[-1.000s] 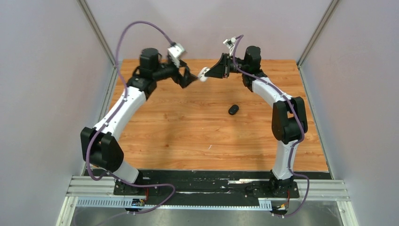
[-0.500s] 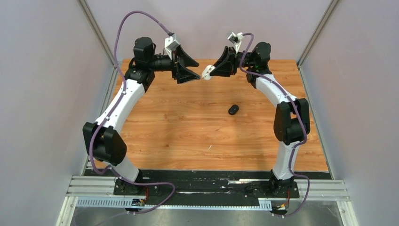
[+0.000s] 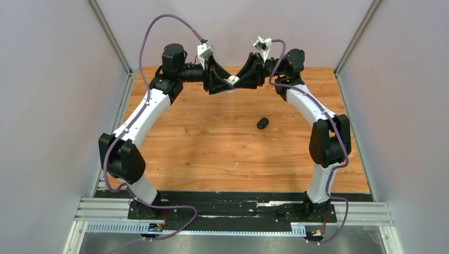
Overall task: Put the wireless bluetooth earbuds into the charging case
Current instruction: Adjust the charging case with the earbuds in the charging case.
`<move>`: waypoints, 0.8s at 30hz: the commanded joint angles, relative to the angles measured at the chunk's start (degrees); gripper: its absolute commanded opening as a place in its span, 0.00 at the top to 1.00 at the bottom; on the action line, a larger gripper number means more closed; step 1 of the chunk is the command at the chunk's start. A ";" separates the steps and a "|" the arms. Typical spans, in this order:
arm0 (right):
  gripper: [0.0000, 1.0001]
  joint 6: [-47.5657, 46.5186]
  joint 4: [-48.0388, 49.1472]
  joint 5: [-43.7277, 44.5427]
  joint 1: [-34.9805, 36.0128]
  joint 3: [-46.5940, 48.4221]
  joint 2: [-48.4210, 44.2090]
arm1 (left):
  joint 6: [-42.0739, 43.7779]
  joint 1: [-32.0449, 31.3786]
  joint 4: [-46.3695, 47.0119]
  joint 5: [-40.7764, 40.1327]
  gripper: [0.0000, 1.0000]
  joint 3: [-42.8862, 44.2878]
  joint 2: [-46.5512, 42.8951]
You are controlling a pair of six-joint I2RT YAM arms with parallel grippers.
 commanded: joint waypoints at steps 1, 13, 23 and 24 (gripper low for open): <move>1.00 -0.60 2.98 -1.01 0.55 -0.34 -3.81 | 2.35 -0.72 -1.71 -3.55 0.34 1.46 -0.50; 1.00 -3.39 2.33 -4.14 0.76 -1.02 -4.94 | -7.42 3.64 4.99 -1.45 0.38 -0.13 -0.41; 1.00 -3.32 1.91 -3.75 0.69 0.27 -3.81 | -6.33 6.12 5.89 -0.56 0.29 0.31 -1.08; 1.00 -3.17 1.89 -3.44 0.62 0.26 -3.72 | -7.04 6.12 6.67 0.53 0.27 -0.25 -1.49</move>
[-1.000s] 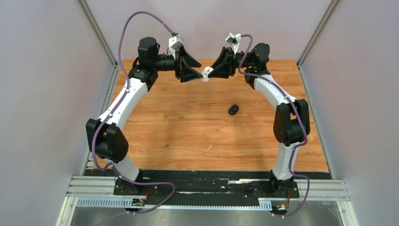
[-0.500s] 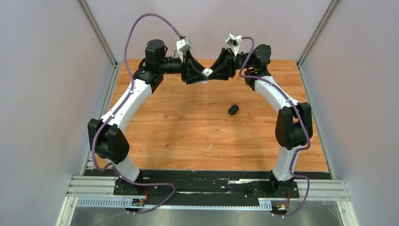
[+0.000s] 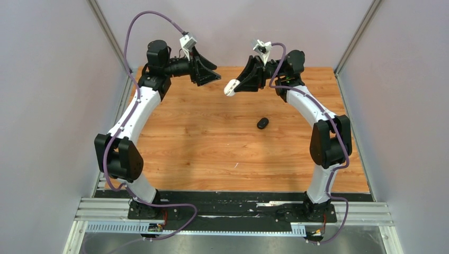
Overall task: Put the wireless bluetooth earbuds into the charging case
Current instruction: Adjust the charging case with the earbuds in the charging case, then adjust the charging case with the earbuds in the left side groove of the charging case.
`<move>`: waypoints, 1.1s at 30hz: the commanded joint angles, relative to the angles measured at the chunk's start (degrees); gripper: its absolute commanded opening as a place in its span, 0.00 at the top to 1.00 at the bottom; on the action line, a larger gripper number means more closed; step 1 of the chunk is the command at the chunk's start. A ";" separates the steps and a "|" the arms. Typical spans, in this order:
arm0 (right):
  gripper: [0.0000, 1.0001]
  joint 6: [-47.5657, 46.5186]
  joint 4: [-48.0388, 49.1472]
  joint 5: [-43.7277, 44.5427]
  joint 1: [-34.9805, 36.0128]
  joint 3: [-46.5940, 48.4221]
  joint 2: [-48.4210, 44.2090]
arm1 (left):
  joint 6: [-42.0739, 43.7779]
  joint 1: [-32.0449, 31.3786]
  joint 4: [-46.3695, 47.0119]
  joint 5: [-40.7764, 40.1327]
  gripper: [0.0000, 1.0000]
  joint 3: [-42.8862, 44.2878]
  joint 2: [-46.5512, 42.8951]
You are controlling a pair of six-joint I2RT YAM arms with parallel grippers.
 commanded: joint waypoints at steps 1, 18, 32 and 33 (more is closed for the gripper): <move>1.00 -1.22 1.16 -0.06 0.08 1.63 -2.30 | -1.84 -0.48 4.98 3.01 0.24 -0.47 -2.52; 1.00 -1.58 -2.06 2.08 0.31 1.25 -2.87 | 9.55 -6.63 -6.84 -6.79 0.20 -0.30 -2.81; 1.00 -3.37 -0.42 -0.71 0.33 0.31 -4.12 | 5.34 -3.81 -5.12 -9.26 0.23 -0.54 -2.47; 1.00 -3.39 -0.42 -0.73 0.32 0.26 -4.19 | 4.09 -3.42 -4.16 -7.96 0.23 -0.86 -2.36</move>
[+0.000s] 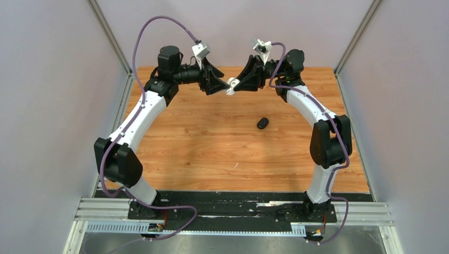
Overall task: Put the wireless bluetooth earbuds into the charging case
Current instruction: Adjust the charging case with the earbuds in the left side groove of the charging case.
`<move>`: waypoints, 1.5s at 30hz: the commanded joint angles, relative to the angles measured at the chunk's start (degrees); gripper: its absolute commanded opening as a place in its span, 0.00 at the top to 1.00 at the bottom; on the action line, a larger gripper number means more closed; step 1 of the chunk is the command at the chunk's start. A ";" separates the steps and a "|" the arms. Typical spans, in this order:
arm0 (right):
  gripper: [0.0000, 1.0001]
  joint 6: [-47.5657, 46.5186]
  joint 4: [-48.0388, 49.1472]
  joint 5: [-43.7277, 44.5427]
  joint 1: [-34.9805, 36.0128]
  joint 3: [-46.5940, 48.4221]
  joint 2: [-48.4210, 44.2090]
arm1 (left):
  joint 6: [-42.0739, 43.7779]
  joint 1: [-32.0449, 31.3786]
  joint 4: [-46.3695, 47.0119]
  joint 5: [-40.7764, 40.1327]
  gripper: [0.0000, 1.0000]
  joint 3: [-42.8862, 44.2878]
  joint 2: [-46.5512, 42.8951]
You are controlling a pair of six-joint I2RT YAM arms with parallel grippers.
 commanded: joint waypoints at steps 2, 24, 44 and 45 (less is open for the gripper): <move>1.00 -1.35 2.15 -2.11 0.43 0.12 -4.28 | -7.13 3.69 7.09 0.99 0.23 0.75 0.88; 1.00 -1.48 1.50 1.12 -0.25 -0.69 -3.92 | 14.86 2.91 -0.81 -3.27 0.30 -5.29 -16.34; 1.00 -13.78 -10.98 8.49 0.31 -2.12 -7.78 | 11.39 -2.37 3.34 3.83 0.45 -5.82 -7.63; 1.00 -14.47 -11.23 7.83 0.43 -2.36 -7.94 | 10.76 -2.44 4.31 3.24 0.43 -5.93 -7.60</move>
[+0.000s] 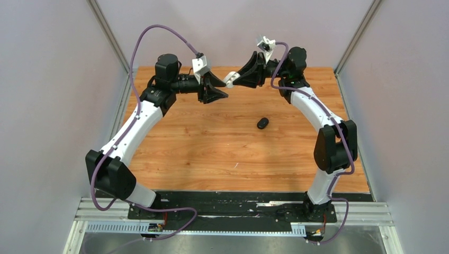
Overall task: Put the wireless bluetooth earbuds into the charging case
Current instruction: Adjust the charging case with the earbuds in the left side groove of the charging case.
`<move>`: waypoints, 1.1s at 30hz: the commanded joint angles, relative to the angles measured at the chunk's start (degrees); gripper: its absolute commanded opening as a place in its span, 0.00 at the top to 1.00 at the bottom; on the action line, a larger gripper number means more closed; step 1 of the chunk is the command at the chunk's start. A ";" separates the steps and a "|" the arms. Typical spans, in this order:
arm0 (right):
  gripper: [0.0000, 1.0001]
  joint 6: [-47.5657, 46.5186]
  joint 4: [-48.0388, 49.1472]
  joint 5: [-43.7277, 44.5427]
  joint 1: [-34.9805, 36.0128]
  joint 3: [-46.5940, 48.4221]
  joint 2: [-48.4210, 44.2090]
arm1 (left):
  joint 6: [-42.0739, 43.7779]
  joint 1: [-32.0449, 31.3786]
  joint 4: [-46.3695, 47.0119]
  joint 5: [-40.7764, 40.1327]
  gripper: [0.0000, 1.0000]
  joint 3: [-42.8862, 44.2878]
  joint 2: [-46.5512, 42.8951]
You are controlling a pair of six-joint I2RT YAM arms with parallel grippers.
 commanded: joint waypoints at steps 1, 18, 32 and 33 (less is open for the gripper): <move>1.00 -4.29 -0.79 -1.42 0.78 -0.83 -4.06 | -2.05 -0.52 5.02 -2.04 0.38 0.85 -0.20; 1.00 -1.42 4.02 -5.10 1.49 -2.38 -4.35 | -2.09 -0.46 5.38 -7.57 0.41 0.67 -0.19; 1.00 -2.51 3.40 -5.37 1.62 -3.15 -5.26 | -2.34 2.22 0.57 -5.49 0.65 3.35 0.55; 1.00 -2.59 3.32 -5.40 1.58 -3.26 -5.35 | -2.57 2.23 0.73 -5.30 0.67 3.34 0.64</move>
